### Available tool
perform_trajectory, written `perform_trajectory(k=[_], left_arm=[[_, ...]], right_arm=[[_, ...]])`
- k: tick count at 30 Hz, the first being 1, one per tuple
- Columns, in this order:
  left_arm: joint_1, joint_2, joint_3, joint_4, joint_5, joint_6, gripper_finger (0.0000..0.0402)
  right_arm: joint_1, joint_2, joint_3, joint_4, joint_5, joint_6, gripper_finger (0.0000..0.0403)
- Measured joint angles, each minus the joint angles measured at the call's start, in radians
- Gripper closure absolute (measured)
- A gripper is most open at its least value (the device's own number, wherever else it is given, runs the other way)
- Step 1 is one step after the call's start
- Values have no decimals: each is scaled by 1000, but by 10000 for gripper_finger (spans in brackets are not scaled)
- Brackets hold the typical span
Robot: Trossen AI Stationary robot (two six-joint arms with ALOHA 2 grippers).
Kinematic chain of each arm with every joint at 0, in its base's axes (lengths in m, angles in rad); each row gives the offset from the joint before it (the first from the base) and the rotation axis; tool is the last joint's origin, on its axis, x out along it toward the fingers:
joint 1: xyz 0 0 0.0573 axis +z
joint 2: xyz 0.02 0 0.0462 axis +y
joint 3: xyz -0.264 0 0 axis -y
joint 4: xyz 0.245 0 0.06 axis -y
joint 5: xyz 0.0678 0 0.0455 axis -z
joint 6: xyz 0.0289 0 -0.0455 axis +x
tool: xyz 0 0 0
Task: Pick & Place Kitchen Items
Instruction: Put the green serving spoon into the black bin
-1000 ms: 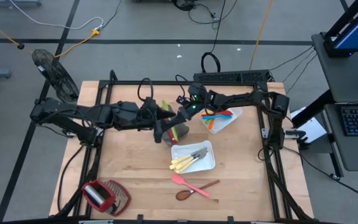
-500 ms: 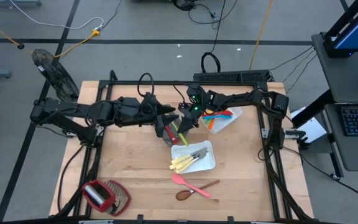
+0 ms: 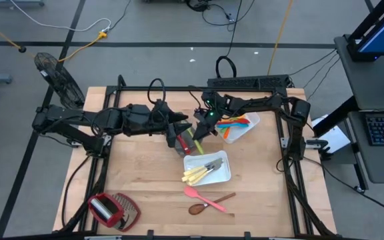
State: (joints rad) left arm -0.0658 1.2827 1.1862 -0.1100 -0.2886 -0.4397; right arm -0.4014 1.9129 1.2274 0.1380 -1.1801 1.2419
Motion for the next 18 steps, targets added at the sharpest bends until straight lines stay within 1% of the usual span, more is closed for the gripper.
perform_trajectory(k=[8, 14, 18], left_arm=[[0, 0, 0, -2, 1, 3, 199], [0, 0, 0, -6, 2, -3, 199], [0, 0, 0, -7, 2, -7, 199]], right_arm=[[7, 36, -1, -35, -2, 3, 364], [19, 69, 37, -38, -17, 4, 364], [14, 65, 65, -25, -23, 3, 349]])
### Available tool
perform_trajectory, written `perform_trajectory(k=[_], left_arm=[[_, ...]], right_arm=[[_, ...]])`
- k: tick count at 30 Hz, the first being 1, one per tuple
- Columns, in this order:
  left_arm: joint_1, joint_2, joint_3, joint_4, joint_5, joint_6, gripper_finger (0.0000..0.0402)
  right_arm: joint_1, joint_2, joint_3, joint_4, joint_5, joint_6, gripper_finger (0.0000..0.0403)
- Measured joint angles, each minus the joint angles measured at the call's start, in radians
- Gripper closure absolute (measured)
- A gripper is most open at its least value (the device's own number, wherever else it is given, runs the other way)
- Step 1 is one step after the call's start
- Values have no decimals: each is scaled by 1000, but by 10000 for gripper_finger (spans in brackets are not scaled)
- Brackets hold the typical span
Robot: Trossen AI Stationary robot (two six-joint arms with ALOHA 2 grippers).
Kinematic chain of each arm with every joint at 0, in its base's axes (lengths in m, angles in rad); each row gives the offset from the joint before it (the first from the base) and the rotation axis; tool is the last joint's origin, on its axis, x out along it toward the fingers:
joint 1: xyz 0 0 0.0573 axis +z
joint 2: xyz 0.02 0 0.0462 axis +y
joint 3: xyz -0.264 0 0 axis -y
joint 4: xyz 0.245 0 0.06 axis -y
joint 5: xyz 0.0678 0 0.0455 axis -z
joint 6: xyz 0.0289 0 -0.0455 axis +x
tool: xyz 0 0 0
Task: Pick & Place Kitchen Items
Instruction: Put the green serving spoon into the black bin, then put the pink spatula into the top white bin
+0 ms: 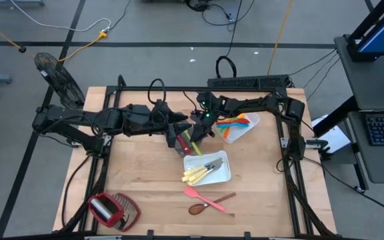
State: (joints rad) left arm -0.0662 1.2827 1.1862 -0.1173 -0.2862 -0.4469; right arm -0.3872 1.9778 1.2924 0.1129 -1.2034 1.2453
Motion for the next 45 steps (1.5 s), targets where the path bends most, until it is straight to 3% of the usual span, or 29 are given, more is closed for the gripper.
perform_trajectory(k=[11, 23, 33, 40, 45], left_arm=[[0, 0, 0, 0, 0, 8, 199], [0, 0, 0, 2, -1, 5, 199], [0, 0, 0, 14, -4, 5, 199], [0, 0, 0, 12, -4, 43, 199], [0, 0, 0, 11, -4, 45, 199]], right_arm=[[-18, 2, 9, -5, 3, 0, 283], [-10, -8, 9, 102, -2, 7, 281], [59, -77, 0, 159, -10, -106, 314], [92, -191, 3, 156, 102, -268, 390], [99, -315, 3, 66, 200, -432, 395]])
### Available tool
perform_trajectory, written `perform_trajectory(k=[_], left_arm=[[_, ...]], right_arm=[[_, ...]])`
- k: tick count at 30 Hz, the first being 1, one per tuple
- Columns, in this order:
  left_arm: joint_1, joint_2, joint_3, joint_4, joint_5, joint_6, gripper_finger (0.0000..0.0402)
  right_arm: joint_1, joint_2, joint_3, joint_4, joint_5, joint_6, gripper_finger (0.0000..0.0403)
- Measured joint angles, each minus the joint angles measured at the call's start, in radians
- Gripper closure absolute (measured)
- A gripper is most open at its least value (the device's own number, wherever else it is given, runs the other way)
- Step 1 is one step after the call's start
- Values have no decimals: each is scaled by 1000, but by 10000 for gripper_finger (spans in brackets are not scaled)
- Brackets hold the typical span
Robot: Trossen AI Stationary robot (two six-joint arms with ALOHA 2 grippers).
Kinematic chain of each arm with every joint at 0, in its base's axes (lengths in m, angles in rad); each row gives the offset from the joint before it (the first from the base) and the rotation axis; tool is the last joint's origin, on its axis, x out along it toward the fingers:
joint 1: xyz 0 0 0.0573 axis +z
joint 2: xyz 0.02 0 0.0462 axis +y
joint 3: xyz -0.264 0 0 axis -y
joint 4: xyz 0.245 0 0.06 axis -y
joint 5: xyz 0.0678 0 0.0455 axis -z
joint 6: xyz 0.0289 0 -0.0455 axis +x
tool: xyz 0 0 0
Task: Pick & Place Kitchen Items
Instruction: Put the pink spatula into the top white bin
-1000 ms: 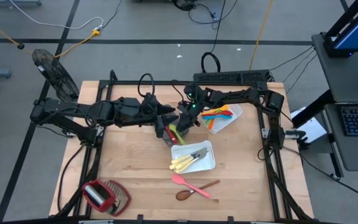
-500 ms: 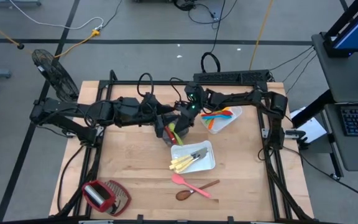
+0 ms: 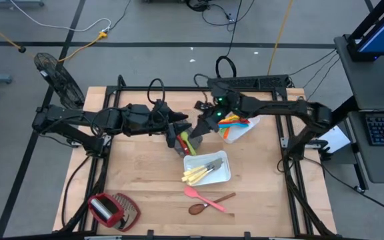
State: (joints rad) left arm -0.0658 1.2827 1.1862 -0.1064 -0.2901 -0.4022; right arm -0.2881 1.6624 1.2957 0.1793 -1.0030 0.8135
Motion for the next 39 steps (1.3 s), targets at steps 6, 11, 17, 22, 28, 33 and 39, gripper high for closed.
perform_trajectory(k=[6, 11, 17, 22, 28, 33, 39], left_arm=[[0, 0, 0, 5, 0, 5, 199], [0, 0, 0, 6, 0, 5, 199], [0, 0, 0, 7, 0, 5, 199], [0, 0, 0, 7, 0, -29, 199], [-8, 0, 0, 7, 0, -92, 199], [-35, 0, 0, 14, 0, -143, 199], [-91, 0, 0, 57, -78, -154, 199]], right_arm=[[5, -173, 0, -249, 162, -256, 400], [22, -307, 0, -439, 319, -378, 402], [67, -439, 0, -561, 494, -465, 402], [110, -516, 0, -591, 588, -497, 402], [162, -581, 0, -637, 641, -547, 402], [195, -618, 0, -694, 641, -590, 403], [233, -655, 0, -779, 640, -643, 403]])
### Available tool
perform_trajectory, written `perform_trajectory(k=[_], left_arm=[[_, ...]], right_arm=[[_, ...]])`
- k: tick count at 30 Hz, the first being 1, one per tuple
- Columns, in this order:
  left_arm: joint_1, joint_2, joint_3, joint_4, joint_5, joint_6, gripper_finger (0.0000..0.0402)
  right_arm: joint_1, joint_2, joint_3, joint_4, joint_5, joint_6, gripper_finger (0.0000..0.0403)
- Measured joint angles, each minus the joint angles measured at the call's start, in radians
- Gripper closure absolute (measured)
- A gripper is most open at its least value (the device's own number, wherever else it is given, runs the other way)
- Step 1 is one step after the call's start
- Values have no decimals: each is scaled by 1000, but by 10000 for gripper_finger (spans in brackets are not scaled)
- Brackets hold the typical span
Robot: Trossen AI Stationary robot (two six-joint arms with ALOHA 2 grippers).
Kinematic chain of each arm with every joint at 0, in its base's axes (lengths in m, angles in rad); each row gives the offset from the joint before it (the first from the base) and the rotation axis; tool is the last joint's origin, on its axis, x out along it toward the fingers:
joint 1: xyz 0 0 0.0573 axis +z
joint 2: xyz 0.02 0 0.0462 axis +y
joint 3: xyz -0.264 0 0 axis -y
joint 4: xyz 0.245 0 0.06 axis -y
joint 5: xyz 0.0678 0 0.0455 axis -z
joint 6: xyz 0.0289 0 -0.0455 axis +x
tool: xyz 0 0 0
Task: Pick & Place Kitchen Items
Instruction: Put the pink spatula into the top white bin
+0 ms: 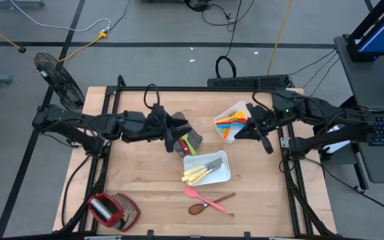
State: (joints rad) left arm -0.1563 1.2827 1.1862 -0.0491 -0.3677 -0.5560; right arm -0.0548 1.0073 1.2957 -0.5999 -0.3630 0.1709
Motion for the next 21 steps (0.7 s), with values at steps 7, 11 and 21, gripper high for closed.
perform_trajectory(k=[7, 11, 21], left_arm=[[-102, 16, 0, 97, -205, -30, 199], [-166, 67, 0, 225, -274, -33, 199], [-260, 206, 0, 357, -315, 2, 199]], right_arm=[[43, -68, 0, -110, 0, -32, 403], [61, -116, 0, -168, 0, -62, 403], [109, -219, -17, -216, -4, -81, 403]])
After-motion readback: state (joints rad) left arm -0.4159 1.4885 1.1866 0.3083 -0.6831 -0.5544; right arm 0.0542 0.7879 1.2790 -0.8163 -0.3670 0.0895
